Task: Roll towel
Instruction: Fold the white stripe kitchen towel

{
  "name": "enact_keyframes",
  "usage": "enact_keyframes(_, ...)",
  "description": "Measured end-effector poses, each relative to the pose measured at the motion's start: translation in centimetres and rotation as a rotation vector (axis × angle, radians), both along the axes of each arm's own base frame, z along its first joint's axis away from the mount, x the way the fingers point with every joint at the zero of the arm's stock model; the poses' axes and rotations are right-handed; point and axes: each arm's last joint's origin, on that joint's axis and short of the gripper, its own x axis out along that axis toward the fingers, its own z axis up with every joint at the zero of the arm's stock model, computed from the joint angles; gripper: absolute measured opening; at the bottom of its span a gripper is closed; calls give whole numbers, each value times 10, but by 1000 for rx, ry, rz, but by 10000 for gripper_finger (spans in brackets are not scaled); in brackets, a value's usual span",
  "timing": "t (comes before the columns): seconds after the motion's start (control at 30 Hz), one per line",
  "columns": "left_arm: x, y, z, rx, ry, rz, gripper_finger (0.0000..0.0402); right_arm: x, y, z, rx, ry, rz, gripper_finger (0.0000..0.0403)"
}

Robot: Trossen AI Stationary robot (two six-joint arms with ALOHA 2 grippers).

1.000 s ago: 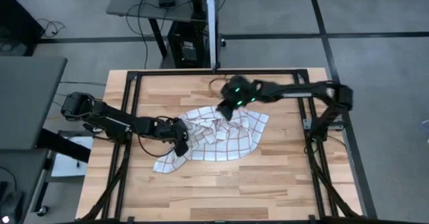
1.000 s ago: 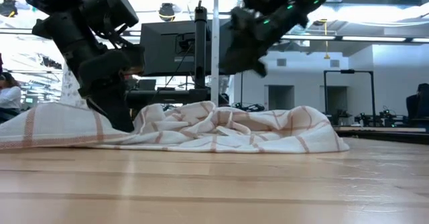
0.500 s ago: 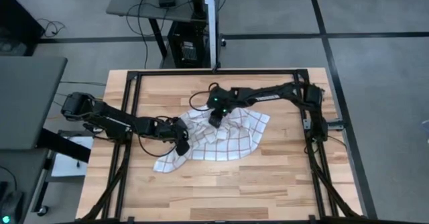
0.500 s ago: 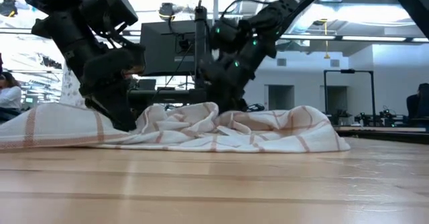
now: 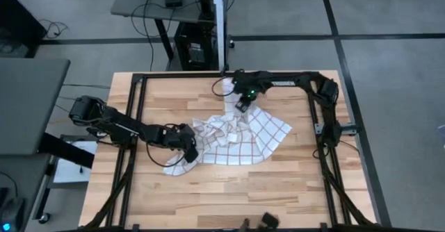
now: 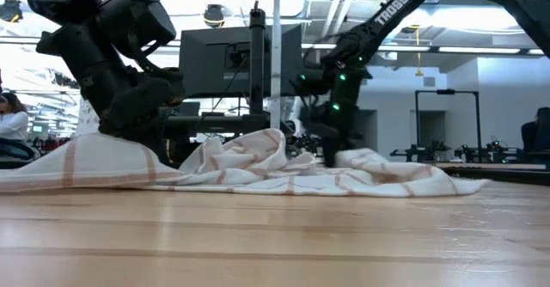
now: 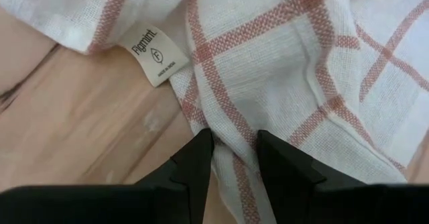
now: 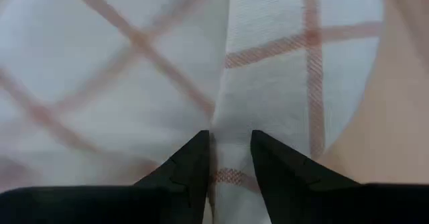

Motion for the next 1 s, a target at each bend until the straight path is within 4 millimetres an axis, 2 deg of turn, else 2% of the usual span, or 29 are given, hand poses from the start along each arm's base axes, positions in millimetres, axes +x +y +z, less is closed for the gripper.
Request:
enact_keyframes(0.13, -1, -2, 0, -3, 5, -3, 109, -28, -20, 7, 37, 80, -48, 106)
enact_keyframes(0.2, -1, -2, 0, -7, 5, -1, 109, -40, -27, 18, 40, 81, -80, 106)
enact_keyframes(0.4, -1, -2, 1, -3, 2, -3, 109, -80, -43, 75, -79, 11, -153, 106)
enact_keyframes(0.5, 3, -1, 18, -7, -17, -71, 109, -97, -39, 111, -120, -108, -171, 106)
enact_keyframes(0.57, 6, 2, 34, 13, -42, -123, 109, -101, -29, 132, -98, -242, -158, 106)
enact_keyframes(0.63, 18, 4, 64, 42, -176, -159, 109, -98, -15, 148, -51, -360, -123, 106)
enact_keyframes(0.7, 24, 8, 89, 90, -262, -181, 109, -90, 1, 157, -13, -429, -95, 106)
enact_keyframes(0.77, 29, 11, 106, 132, -299, -206, 109, -79, 19, 161, 15, -471, -56, 106)
enact_keyframes(0.9, 41, 16, 128, 123, -367, -288, 109, -47, 68, 145, 65, -500, 74, 106)
enact_keyframes(1.0, 49, 20, 111, 88, -287, -299, 109, -30, 106, 118, 77, -478, 104, 106)
